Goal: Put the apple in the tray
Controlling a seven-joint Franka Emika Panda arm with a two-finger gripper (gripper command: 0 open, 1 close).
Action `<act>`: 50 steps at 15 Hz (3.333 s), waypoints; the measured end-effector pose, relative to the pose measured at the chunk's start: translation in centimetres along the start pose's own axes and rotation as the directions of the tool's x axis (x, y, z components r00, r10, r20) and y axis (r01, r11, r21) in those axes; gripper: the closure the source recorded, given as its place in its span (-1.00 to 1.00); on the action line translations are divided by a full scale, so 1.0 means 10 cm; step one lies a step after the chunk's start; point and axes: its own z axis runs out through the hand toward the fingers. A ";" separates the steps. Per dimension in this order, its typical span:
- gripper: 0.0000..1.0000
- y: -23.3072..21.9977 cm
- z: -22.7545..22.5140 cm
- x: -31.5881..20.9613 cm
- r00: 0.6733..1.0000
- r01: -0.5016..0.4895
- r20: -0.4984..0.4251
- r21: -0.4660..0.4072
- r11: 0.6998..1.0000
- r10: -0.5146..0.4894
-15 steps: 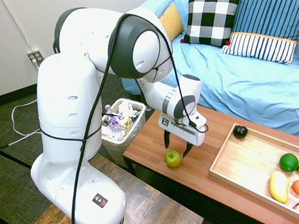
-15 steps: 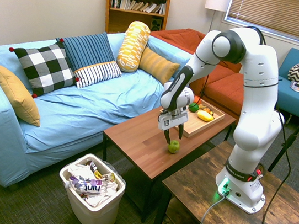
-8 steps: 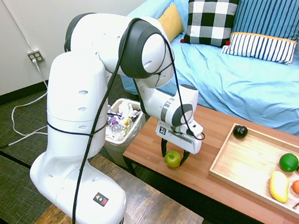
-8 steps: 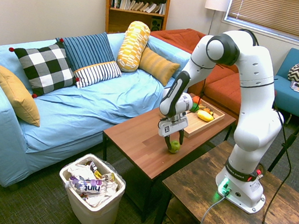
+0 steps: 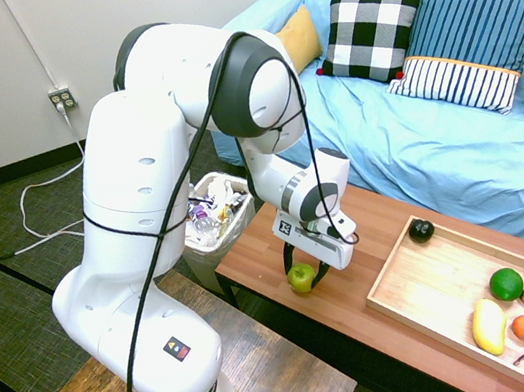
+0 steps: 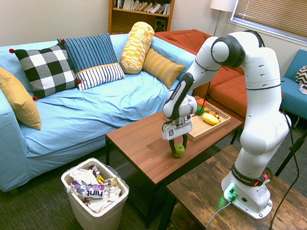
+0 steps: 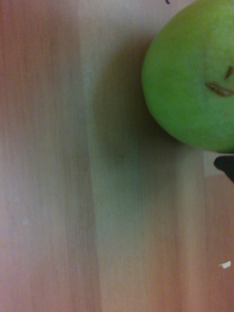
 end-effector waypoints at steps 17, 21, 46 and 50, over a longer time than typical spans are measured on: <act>1.00 1.21 -1.83 1.60 0.972 -0.199 -0.089 0.198 0.960 0.220; 1.00 1.23 -1.70 2.31 0.965 -0.239 -0.063 0.185 0.953 0.255; -1.00 1.18 -1.08 3.24 0.962 -0.268 -0.018 0.139 0.953 0.273; -1.00 1.36 -1.55 3.21 0.958 -0.270 -0.045 0.187 0.945 0.283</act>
